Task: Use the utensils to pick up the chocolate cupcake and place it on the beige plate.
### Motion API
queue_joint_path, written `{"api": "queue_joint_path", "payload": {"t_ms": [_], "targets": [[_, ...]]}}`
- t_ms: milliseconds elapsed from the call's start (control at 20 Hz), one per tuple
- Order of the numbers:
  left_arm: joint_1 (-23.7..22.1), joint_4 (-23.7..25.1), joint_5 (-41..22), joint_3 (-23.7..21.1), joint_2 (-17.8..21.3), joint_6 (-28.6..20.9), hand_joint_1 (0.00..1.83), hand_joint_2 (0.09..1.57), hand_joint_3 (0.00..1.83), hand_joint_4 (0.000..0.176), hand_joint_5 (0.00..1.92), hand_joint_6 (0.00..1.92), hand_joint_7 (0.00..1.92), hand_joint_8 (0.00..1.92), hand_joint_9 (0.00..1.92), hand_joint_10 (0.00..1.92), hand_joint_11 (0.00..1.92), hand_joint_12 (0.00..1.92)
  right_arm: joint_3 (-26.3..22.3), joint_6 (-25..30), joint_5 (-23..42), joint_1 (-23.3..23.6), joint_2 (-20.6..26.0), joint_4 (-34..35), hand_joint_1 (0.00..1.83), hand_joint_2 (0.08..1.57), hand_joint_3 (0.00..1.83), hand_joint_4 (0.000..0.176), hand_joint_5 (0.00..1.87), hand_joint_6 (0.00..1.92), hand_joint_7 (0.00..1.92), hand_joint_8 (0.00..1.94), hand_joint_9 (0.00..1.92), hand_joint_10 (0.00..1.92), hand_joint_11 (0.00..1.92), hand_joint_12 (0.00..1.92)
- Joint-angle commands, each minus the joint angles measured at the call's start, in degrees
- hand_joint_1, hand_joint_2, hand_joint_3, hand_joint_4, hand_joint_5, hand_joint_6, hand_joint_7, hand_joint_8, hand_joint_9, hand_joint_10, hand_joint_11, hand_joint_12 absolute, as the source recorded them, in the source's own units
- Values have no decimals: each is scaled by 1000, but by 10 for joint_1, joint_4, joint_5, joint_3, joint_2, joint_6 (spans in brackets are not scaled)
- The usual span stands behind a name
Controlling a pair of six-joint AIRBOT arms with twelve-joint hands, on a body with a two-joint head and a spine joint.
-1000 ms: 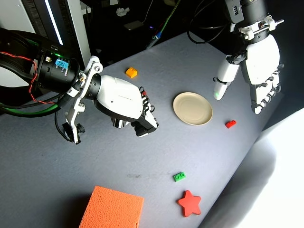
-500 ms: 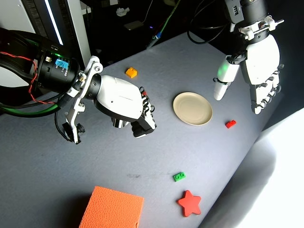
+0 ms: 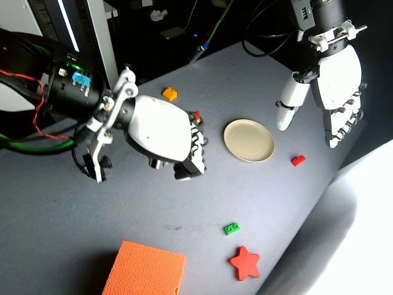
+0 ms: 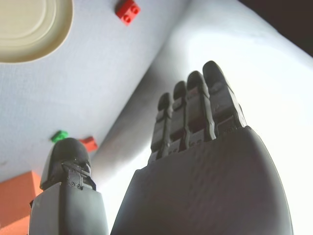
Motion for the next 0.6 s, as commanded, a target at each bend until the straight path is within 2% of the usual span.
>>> {"api": "queue_joint_path", "payload": {"t_ms": [0, 200, 300, 400, 550], "targets": [[-8, 39, -16, 3, 4, 2, 231, 1121, 1, 0, 88, 1, 105, 1, 112, 1, 0, 309, 9, 3, 68, 16, -6, 5, 1162, 1264, 0, 0, 703, 1267, 746, 1550, 627, 1475, 562, 1690], [-8, 38, -16, 3, 4, 2, 291, 1108, 0, 0, 113, 4, 112, 2, 115, 1, 0, 343, 73, 5, 69, 38, -63, 7, 1187, 1233, 0, 0, 807, 1112, 749, 1545, 628, 1430, 553, 1635], [-8, 38, -16, 4, 3, 2, 264, 1118, 2, 0, 101, 1, 109, 3, 100, 2, 0, 303, 116, 5, 69, 44, -101, 7, 1184, 1259, 1, 0, 732, 1190, 734, 1614, 623, 1578, 595, 1745], [-8, 37, -16, 4, 3, 2, 299, 1116, 0, 0, 114, 3, 111, 1, 104, 4, 0, 271, 150, 5, 70, 46, -134, 7, 1188, 1226, 0, 0, 792, 1142, 787, 1490, 690, 1432, 629, 1642], [-9, 34, -16, 4, 2, 2, 288, 1125, 2, 0, 114, 1, 105, 2, 99, 1, 0, 275, 192, -2, 80, 42, -181, 6, 1199, 1225, 0, 0, 773, 1143, 804, 1490, 705, 1413, 656, 1594]]}}
